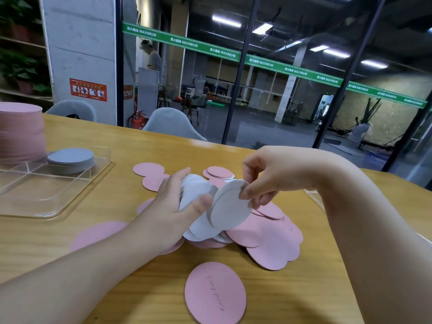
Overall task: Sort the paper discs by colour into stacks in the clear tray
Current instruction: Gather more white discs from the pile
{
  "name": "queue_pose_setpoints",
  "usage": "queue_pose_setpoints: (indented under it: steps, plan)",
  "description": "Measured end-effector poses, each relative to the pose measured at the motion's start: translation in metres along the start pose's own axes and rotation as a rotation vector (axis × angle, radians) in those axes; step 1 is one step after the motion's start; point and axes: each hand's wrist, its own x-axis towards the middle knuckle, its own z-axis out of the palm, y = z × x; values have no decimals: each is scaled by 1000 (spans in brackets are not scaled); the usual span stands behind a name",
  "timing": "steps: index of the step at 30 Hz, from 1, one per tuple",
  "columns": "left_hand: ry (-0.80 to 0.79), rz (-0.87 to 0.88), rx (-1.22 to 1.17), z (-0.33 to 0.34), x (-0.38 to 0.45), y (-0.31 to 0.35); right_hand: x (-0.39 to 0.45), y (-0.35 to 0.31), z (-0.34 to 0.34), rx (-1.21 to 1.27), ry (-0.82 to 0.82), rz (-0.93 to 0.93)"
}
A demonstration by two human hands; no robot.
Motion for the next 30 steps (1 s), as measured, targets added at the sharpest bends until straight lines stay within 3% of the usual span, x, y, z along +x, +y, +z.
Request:
queue_pose_setpoints:
  steps: [6, 11, 14, 16, 18, 30]
  plan:
    - [1, -3, 2, 1, 1, 0, 6, -2, 7, -22, -34, -20]
    - [-1, -10, 63, 1, 1, -2, 11, -5, 12, 130, -96, -80]
    - [-8, -11, 62, 1, 0, -2, 24, 13, 9, 171, 178, -92]
    - [-11, -11, 57, 2, 0, -2, 36, 32, 6, 71, 434, -49]
    - [-13, -12, 57, 2, 0, -2, 48, 52, 9, 3, 581, 20]
    - [-7, -20, 60, 2, 0, 0, 91, 112, 45, 194, 682, 215]
